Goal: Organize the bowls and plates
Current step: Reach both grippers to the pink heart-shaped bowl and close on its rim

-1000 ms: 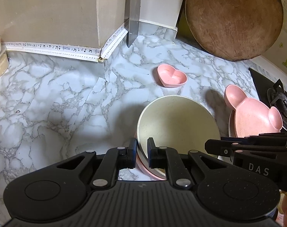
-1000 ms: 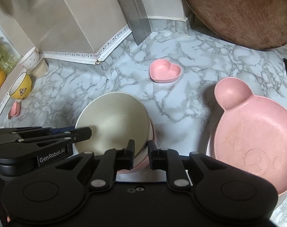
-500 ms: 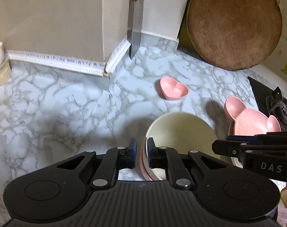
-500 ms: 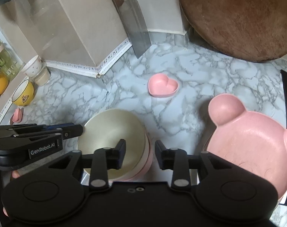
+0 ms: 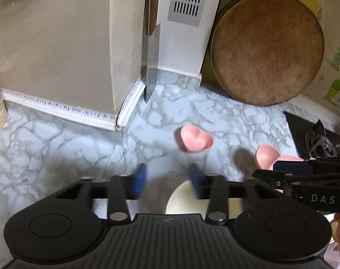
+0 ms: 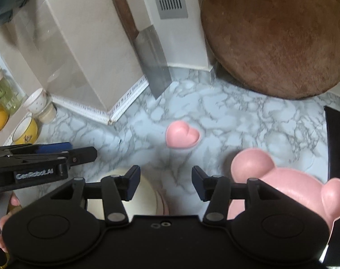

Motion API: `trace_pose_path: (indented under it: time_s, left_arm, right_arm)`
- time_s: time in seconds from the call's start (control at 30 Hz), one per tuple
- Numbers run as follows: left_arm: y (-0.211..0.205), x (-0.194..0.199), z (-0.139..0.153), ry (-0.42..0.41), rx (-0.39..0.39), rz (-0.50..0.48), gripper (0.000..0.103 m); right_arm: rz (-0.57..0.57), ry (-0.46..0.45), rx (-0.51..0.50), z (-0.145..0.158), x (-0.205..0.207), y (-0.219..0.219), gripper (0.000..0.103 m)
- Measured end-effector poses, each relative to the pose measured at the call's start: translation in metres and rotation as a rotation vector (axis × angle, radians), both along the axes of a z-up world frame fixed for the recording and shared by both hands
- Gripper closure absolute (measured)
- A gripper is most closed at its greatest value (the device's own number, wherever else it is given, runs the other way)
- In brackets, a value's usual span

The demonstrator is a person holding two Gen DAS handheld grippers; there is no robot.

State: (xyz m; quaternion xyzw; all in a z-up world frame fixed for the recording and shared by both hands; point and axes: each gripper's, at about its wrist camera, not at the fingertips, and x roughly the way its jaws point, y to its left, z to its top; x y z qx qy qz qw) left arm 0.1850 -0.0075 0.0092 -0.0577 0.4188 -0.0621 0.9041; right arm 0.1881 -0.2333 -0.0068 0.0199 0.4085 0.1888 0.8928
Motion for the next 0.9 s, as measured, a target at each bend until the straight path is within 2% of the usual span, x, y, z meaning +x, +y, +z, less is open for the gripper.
trace_pose_path:
  time_s: [0.03, 0.2, 0.27, 0.47, 0.57, 0.73, 0.9]
  left_arm:
    - [0.000, 0.002, 0.003, -0.013, 0.000, 0.005, 0.040]
    - [-0.003, 0.022, 0.008, -0.020, 0.008, -0.014, 0.037]
    - [-0.003, 0.033, 0.008, -0.016, -0.012, -0.028, 0.028]
    - [-0.005, 0.065, 0.001, -0.011, -0.044, -0.033, 0.027]
    - [-0.006, 0.083, -0.007, 0.009, -0.059, -0.032, 0.027]
    - [-0.009, 0.115, -0.022, 0.046, -0.072, -0.034, 0.027]
    - [-0.016, 0.142, -0.042, 0.094, -0.092, -0.082, 0.027]
  right_arm:
    - [-0.006, -0.004, 0.003, 0.002, 0.004, -0.001, 0.047]
    - [-0.032, -0.033, 0.027, 0.008, 0.024, -0.010, 0.028]
    - [-0.036, -0.043, 0.021, 0.007, 0.031, -0.010, 0.021]
    - [-0.004, -0.015, 0.021, -0.004, 0.053, -0.007, 0.005]
    - [-0.008, -0.008, 0.012, -0.010, 0.063, -0.005, 0.005]
    - [-0.043, 0.060, 0.041, -0.024, 0.092, -0.008, 0.005]
    - [-0.063, 0.120, 0.048, -0.043, 0.118, -0.008, 0.006]
